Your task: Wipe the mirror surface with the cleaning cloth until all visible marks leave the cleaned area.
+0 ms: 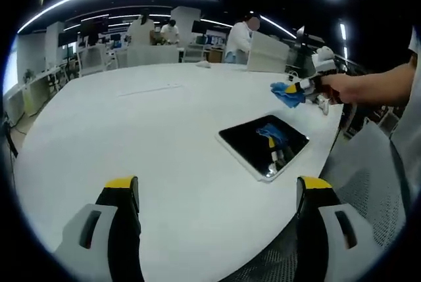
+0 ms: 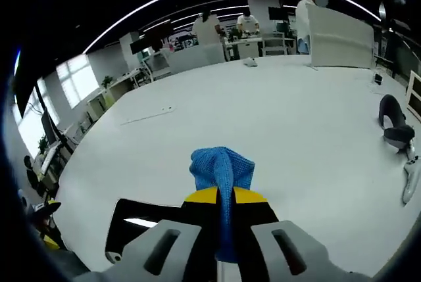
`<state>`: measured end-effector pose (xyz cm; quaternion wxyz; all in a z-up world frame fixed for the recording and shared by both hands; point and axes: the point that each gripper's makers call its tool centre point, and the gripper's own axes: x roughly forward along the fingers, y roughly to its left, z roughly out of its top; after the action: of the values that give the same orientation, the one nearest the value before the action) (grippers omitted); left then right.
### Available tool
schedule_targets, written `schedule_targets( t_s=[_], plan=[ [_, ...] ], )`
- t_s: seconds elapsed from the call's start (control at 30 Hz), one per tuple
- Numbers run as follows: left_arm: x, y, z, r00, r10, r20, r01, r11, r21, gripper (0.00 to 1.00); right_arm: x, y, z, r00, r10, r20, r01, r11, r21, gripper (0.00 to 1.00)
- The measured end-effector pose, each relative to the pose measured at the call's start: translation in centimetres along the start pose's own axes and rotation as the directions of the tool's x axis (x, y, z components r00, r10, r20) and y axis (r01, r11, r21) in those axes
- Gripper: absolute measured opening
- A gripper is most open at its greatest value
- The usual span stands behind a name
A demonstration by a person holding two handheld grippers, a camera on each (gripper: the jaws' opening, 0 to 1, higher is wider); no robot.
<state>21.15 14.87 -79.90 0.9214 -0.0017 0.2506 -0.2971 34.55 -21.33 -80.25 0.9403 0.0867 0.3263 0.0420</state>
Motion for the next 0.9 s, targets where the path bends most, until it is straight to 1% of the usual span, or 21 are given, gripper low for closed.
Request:
schedule_targets(
  t_s=[0.13, 0.2, 0.23, 0.4, 0.5, 0.57, 0.63, 0.67, 0.7, 0.73, 0.8, 0.9],
  plan=[
    [0.0, 0.1, -0.1, 1.000, 0.000, -0.002, 0.000, 1.000, -0.008, 0.99, 0.8, 0.2, -1.0, 1.000, -0.004, -0.017, 0.004, 1.000, 0.012, 0.01],
    [0.0, 0.2, -0.1, 1.000, 0.003, -0.001, -0.003, 1.000, -0.006, 0.99, 1.3, 0.3, -1.9, 0.999, -0.013, -0.031, 0.013, 1.000, -0.001, 0.01],
    [0.0, 0.1, -0.1, 1.000, 0.004, -0.001, -0.004, 1.000, -0.006, 0.99, 1.6, 0.4, -2.7, 0.999, -0.010, -0.049, 0.010, 1.000, -0.004, 0.01],
    [-0.1, -0.2, 0.2, 1.000, 0.006, 0.000, -0.006, 1.000, -0.010, 0.99, 2.2, 0.7, -4.6, 0.996, -0.011, -0.085, 0.011, 1.000, -0.003, 0.01],
    [-0.1, -0.2, 0.1, 1.000, 0.006, -0.005, -0.006, 1.000, -0.006, 0.99, 2.6, 0.8, -5.5, 0.995, -0.010, -0.103, 0.010, 1.000, 0.001, 0.01],
    [-0.1, -0.2, 0.1, 1.000, 0.006, -0.007, -0.006, 1.000, -0.007, 0.99, 2.8, 0.6, -5.8, 0.995, -0.018, -0.099, 0.017, 1.000, -0.010, 0.02],
    [-0.1, -0.2, 0.1, 1.000, 0.005, -0.007, -0.005, 1.000, -0.013, 0.99, 3.1, 0.7, -7.1, 0.988, -0.010, -0.152, 0.012, 1.000, 0.012, 0.02],
    [-0.1, -0.2, 0.0, 1.000, 0.004, -0.008, -0.004, 1.000, -0.015, 0.99, 3.2, 0.8, -7.4, 0.988, -0.007, -0.157, 0.008, 1.000, 0.006, 0.02],
    [0.0, -0.2, 0.0, 1.000, 0.004, -0.010, -0.004, 1.000, -0.014, 0.99, 3.4, 0.4, -7.7, 0.987, -0.033, -0.155, 0.034, 0.999, 0.001, 0.02],
    [0.0, -0.1, -0.1, 1.000, 0.004, -0.010, -0.004, 1.000, -0.012, 0.99, 3.4, 0.3, -7.9, 0.987, -0.042, -0.156, 0.042, 0.999, -0.003, 0.03],
    [0.1, 0.0, -0.2, 1.000, 0.004, -0.012, -0.004, 1.000, -0.010, 0.99, 3.4, 0.3, -7.8, 0.989, -0.039, -0.141, 0.039, 0.999, 0.001, 0.03],
    [0.0, 0.1, -0.2, 1.000, 0.009, -0.012, -0.009, 1.000, -0.016, 0.99, 3.4, 0.3, -7.7, 0.989, -0.039, -0.141, 0.039, 0.999, 0.000, 0.03]
  ],
)
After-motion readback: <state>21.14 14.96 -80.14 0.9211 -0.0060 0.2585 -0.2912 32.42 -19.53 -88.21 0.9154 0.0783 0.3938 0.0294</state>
